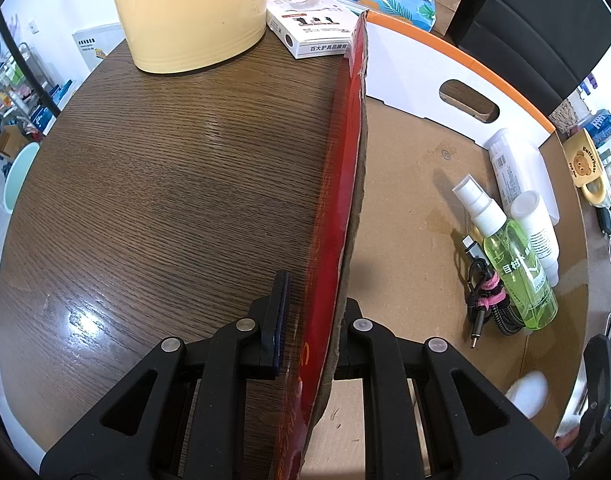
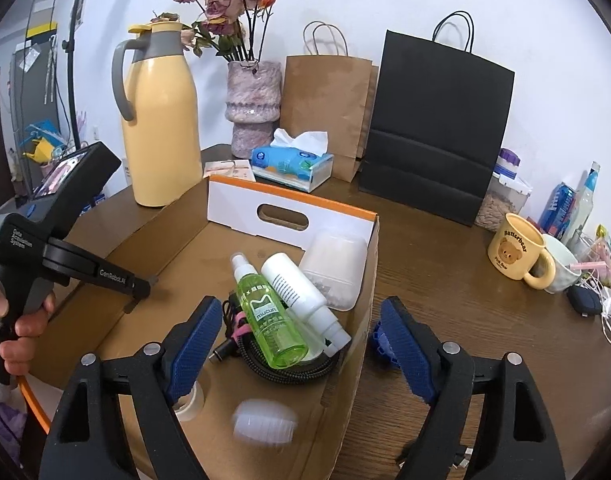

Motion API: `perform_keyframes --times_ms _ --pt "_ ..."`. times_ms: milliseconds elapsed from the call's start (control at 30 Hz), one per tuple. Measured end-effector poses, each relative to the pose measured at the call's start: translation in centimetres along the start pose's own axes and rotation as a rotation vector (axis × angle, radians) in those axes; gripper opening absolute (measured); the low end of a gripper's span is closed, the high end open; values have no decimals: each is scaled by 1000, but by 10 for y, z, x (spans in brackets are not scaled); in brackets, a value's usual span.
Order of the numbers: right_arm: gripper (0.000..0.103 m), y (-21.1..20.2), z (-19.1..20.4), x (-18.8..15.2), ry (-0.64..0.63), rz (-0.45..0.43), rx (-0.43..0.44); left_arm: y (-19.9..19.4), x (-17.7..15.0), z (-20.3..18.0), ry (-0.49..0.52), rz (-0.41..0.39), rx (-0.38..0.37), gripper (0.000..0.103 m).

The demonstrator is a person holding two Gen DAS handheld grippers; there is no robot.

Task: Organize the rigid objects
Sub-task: 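Carry the white lid into the box and open the right gripper, then move the right gripper to the blue bottle cap and grasp it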

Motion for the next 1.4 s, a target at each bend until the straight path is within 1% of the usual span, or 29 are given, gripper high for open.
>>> perform_keyframes --times_ms 367,567,667,800,900,1033,1167,1300,1400 --pt "86 -1 -5 1 24 -9 -1 0 0 0 1 0 1 11" --pt "86 6 -20 0 64 8 -11 0 0 -1 4 -1 3 11" --pt "87 5 -31 -1 95 8 -13 0 0 -1 5 -1 7 11" --pt "103 1 -52 -7 130 6 -39 0 0 -2 9 -2 16 11" --pt "103 -5 -72 -15 141 10 -81 0 0 -4 11 -5 27 11" --pt "103 -13 -110 -32 195 25 -135 -1 0 -4 15 -10 44 11" --pt "103 -14 -140 -52 245 57 -154 -1 0 -3 16 -11 49 11" --pt "103 -5 -153 -72 283 113 -131 -2 -1 -2 20 -14 56 11" --pt "103 10 -147 -70 231 150 -87 -2 -1 -4 20 -15 59 11"
Point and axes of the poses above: each gripper's, at about its wrist camera, not at the fingertips, and y roughly the way its jaws point, z to its left, x to its top, the point moved 4 cm from there along y, roughly the way its jaws point, and after that the axes turned 1 degree about -z, right-handed, at the moved point
